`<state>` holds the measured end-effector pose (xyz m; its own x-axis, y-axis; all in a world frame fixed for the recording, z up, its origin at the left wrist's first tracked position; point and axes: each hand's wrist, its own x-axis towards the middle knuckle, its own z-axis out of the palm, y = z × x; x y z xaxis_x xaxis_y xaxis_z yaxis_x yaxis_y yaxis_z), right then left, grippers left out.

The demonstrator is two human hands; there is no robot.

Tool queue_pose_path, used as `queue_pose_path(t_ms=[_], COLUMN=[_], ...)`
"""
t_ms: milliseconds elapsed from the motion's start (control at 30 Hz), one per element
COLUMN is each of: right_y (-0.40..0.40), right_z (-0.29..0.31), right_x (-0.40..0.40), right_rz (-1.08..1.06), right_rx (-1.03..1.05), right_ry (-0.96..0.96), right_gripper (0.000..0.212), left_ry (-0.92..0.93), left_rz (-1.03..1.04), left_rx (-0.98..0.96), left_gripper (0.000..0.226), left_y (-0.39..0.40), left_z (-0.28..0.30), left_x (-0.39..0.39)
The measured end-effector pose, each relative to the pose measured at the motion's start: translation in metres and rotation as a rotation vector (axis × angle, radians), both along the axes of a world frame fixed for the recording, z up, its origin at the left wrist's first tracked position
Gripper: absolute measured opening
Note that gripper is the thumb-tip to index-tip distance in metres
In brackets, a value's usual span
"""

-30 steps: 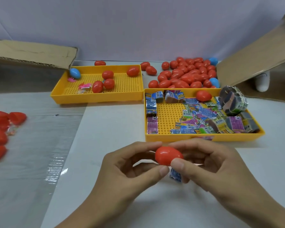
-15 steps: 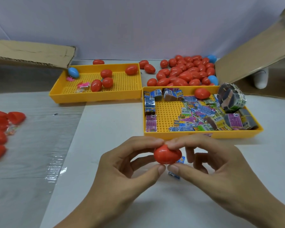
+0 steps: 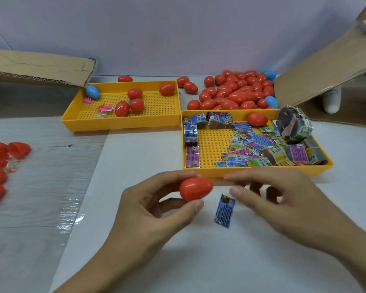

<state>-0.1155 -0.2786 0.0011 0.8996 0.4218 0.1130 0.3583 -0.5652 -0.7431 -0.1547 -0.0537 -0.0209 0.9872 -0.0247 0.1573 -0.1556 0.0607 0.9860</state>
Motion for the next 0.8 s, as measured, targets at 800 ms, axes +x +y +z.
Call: queue_pose_path(t_ms=[800], right_y=[0.020], right_z=[0.000], right_x=[-0.019], right_rz=[0.067], right_rx=[0.356], right_ry=[0.287], right_gripper=[0.033], left_ry=[-0.002], left_rz=[-0.173], left_rx=[0.218], left_gripper=[0.025], left_y=[-0.008], left_z=[0.001], left_x=[-0.005])
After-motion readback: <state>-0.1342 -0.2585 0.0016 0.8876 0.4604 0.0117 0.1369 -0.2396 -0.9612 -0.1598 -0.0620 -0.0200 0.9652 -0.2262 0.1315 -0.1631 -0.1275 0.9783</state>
